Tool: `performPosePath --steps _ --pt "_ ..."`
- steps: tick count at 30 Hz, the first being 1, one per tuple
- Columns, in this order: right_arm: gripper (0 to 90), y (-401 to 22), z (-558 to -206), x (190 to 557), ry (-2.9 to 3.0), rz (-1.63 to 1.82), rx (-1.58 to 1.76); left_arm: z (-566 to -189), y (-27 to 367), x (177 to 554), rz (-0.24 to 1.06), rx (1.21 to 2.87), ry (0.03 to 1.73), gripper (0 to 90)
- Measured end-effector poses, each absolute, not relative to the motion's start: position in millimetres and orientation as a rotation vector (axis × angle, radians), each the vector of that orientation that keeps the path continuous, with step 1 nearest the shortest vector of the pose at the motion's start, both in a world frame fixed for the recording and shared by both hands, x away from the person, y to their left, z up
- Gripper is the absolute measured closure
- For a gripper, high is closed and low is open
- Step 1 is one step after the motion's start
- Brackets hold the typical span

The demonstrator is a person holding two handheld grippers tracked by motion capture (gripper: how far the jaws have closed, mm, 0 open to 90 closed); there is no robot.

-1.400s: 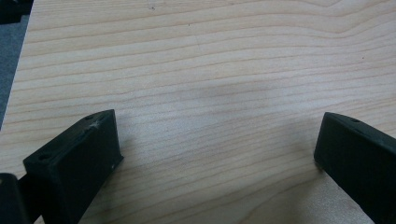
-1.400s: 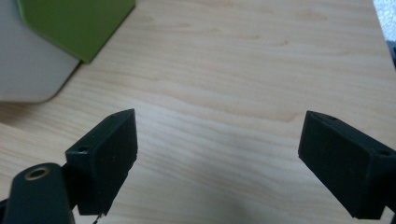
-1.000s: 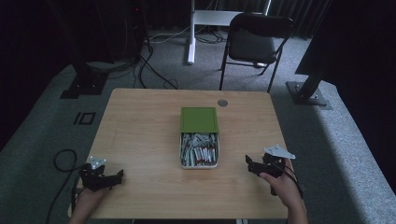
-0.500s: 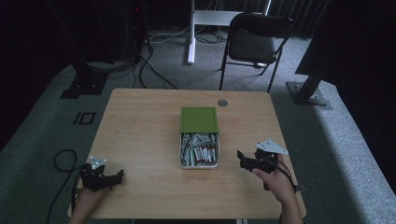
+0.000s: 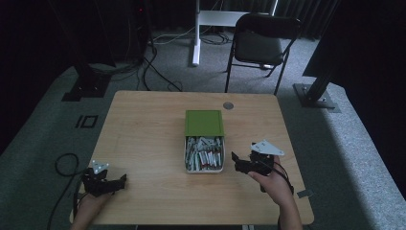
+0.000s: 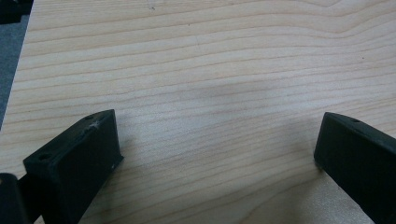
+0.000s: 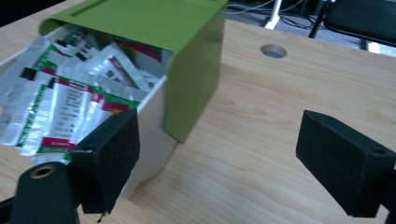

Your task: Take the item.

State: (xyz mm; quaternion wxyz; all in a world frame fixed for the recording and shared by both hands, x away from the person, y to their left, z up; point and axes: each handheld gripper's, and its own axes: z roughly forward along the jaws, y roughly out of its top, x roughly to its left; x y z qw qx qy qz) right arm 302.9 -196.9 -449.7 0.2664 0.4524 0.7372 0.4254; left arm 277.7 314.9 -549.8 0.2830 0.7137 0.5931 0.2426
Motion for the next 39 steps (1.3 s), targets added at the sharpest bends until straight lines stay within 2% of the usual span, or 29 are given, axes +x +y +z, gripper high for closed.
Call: performPosePath --steps 35,39 --pt "18.2 -113 -456 298 2.171 1.240 1.055 -550 315 278 0.650 1.912 1.588 1.1" --pt "22.1 -104 -459 297 2.181 1.248 1.048 -550 315 278 0.649 1.911 1.588 1.1"
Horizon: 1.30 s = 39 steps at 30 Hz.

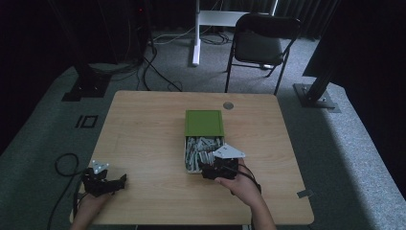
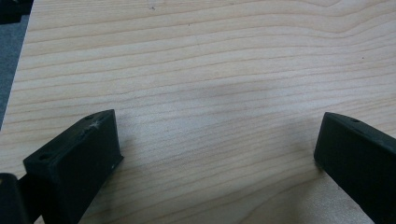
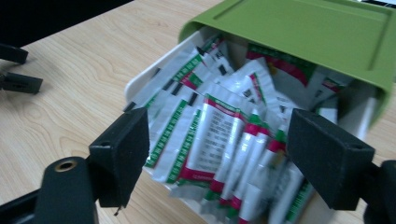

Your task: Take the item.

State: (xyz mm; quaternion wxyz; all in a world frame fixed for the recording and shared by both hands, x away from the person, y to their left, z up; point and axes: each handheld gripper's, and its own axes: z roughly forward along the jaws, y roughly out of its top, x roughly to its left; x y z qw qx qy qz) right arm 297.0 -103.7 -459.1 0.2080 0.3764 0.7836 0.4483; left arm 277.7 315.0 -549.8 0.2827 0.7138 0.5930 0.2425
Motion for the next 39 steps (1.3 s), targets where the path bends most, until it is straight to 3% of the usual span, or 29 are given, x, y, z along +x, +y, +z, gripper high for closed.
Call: performPosePath --steps 11,26,39 --pt "34.9 -87 -468 296 2.206 1.233 1.017 -550 315 278 0.650 1.910 1.588 1.1" --pt "65.9 -80 -480 299 2.177 1.150 1.078 -550 315 278 0.649 1.914 1.587 1.1" --pt "69.2 -66 -495 291 2.029 1.065 1.191 -550 315 278 0.650 1.913 1.588 1.1"
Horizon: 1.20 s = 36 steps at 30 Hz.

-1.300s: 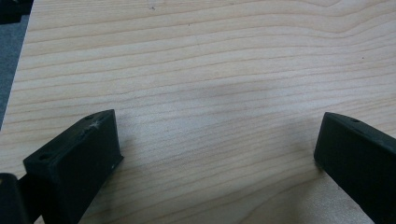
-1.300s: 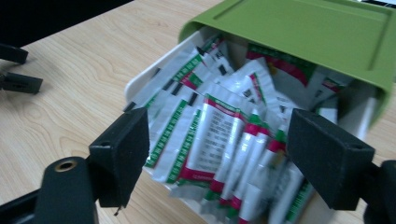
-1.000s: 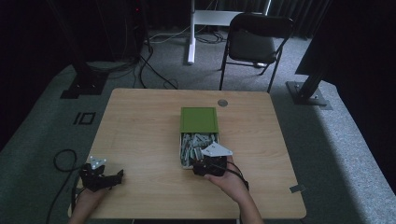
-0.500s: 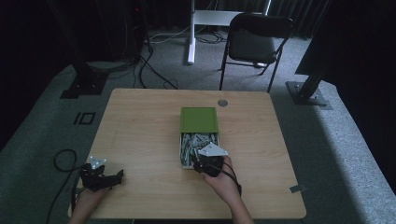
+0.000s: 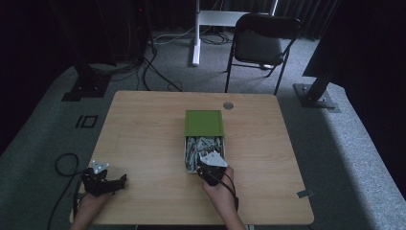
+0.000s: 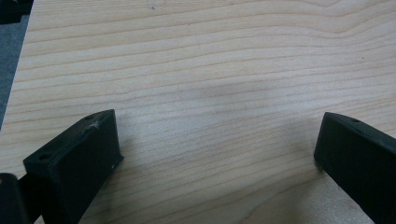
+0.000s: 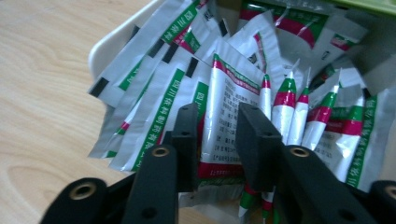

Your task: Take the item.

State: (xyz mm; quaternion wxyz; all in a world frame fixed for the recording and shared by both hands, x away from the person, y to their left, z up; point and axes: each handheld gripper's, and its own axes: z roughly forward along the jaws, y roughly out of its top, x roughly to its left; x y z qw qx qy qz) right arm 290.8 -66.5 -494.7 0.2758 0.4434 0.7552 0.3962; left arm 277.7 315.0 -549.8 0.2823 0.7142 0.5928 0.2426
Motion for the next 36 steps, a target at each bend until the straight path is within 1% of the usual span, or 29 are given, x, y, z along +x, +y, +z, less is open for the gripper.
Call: performPosePath --steps 3,10,13,16,17,18,20,26,36 --pt "71.7 -61 -499 287 1.968 1.042 1.221 -550 315 278 0.649 1.913 1.588 1.1" --pt "73.5 -58 -503 286 1.916 1.013 1.244 -550 315 278 0.650 1.913 1.587 1.1" --pt "76.4 -57 -505 287 1.910 1.003 1.236 -550 315 278 0.649 1.913 1.588 1.1" --pt "81.2 -59 -506 288 1.914 0.994 1.236 -550 315 278 0.650 1.913 1.588 1.1" --pt "81.2 -59 -506 288 1.914 0.994 1.236 -550 315 278 0.650 1.913 1.588 1.1" --pt "83.8 -58 -506 288 1.915 0.984 1.234 -550 315 278 0.650 1.913 1.588 1.1" --pt "85.9 -59 -505 289 1.919 0.973 1.235 -550 315 278 0.650 1.913 1.587 1.1" --pt "88.1 -63 -495 288 1.945 1.013 1.251 -550 315 278 0.650 1.913 1.587 1.1" --pt "88.6 -69 -471 282 1.966 1.142 1.244 -550 315 278 0.649 1.913 1.587 1.1"
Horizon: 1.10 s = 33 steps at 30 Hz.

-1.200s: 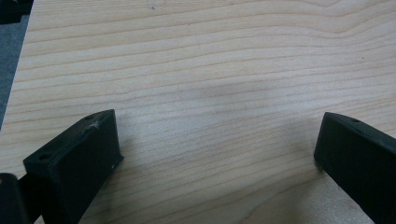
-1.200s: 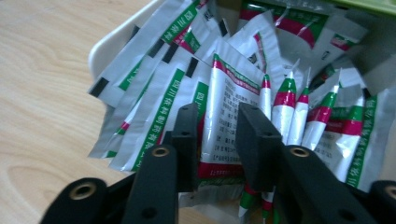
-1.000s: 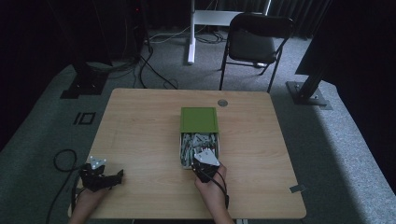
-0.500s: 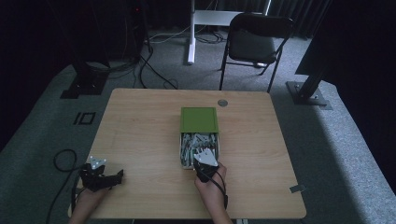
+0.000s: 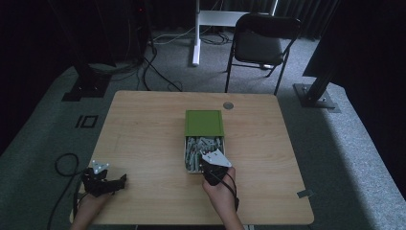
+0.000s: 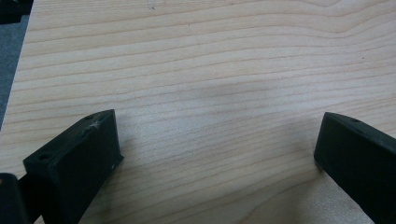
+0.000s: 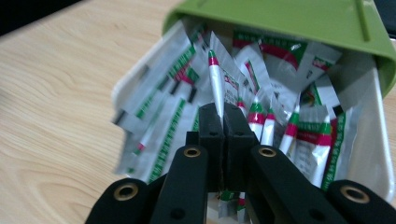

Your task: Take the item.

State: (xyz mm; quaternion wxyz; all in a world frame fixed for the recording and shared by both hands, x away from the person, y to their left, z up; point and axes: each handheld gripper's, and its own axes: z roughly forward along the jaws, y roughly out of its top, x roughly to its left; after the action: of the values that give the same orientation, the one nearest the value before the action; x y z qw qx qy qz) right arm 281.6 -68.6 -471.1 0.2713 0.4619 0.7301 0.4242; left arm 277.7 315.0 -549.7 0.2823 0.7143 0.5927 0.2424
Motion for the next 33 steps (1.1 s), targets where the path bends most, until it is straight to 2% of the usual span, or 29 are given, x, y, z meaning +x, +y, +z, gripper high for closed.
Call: performPosePath --steps 13,24,33 --pt "88.6 -78 -439 284 1.935 1.290 1.203 -550 315 278 0.648 1.912 1.588 1.1" --pt "88.6 -117 -404 305 1.796 1.328 1.244 -550 315 278 0.649 1.912 1.588 1.1" --pt "88.6 -150 -399 324 1.729 1.294 1.292 -550 315 278 0.648 1.913 1.587 1.1"
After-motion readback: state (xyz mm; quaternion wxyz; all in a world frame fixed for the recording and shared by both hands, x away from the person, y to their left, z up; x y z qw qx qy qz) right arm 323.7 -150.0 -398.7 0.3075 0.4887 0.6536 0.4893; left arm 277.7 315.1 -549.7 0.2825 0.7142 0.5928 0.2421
